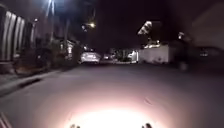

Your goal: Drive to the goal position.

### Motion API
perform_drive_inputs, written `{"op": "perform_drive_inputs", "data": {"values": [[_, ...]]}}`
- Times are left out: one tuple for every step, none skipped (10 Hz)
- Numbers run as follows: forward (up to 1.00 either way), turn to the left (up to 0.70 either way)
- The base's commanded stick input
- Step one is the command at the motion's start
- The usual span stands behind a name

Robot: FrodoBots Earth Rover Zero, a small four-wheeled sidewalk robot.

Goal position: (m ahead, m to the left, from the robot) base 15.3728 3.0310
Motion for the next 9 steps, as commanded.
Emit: {"op": "perform_drive_inputs", "data": {"values": [[0.85,0.0],[0.85,0.0],[0.85,0.0],[0.85,0.0],[0.85,-0.05],[0.85,-0.34],[0.85,-0.34],[0.85,-0.34],[0.85,-0.13]]}}
